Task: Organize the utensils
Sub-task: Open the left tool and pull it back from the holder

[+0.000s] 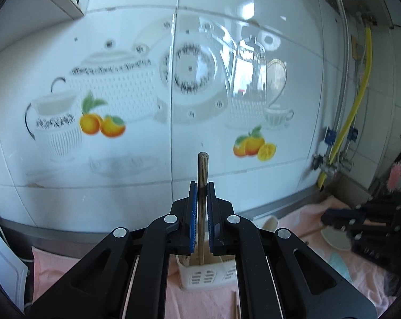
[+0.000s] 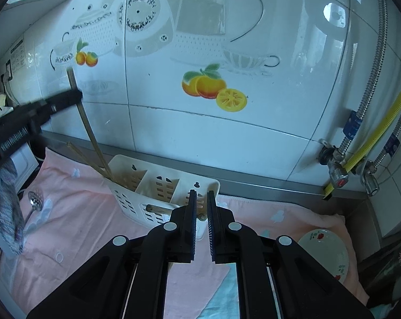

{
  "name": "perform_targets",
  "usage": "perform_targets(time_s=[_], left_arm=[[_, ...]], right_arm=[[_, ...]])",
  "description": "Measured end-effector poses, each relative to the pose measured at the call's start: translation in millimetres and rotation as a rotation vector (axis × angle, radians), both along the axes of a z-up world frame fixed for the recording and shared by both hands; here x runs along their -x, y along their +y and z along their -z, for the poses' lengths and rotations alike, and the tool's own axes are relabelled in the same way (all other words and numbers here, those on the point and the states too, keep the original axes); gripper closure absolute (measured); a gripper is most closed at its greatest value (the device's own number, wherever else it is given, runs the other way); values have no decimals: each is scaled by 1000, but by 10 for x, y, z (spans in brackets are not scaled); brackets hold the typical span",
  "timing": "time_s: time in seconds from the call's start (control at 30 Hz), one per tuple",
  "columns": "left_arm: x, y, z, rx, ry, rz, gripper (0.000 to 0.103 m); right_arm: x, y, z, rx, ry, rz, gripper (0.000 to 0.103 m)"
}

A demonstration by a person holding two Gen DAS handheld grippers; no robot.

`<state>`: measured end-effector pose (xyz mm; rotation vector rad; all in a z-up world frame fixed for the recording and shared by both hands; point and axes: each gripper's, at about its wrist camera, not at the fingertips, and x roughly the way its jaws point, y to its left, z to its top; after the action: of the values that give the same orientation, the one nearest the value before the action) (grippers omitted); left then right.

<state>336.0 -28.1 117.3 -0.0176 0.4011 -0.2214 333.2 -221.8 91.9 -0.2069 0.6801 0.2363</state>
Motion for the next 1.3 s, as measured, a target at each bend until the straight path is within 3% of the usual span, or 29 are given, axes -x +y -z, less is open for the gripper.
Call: perform_targets(time_s=[0.1,0.2,0.27,0.4,0.43,0.73,0.97,1.3], left_arm=[[8,7,41,-2,11,1,94],[40,37,49,9,26,4,82],[96,55,37,1,25,-7,64],[310,139,14,7,18,-7,54],[370,157,8,9,17,-13,46],[1089,326,170,7,22,-31,22],[1560,482,519,9,57,-50,14],[2035,656,1019,-3,110,-81,10]], right_arm=[[83,-40,-66,-12,-22,9,87],[212,-92,-139,-27,-44,11,81],[320,-127,-179,-36,-62,14,76],[640,-222,-196,-64,-91,8,66],[704,-234,-180,-67,-92,7,64],[1337,-249,341,-44,-78,10,49],[1733,-178,922,-46,-20,5,48],[2246,-33,1613,-63,63,19,51]])
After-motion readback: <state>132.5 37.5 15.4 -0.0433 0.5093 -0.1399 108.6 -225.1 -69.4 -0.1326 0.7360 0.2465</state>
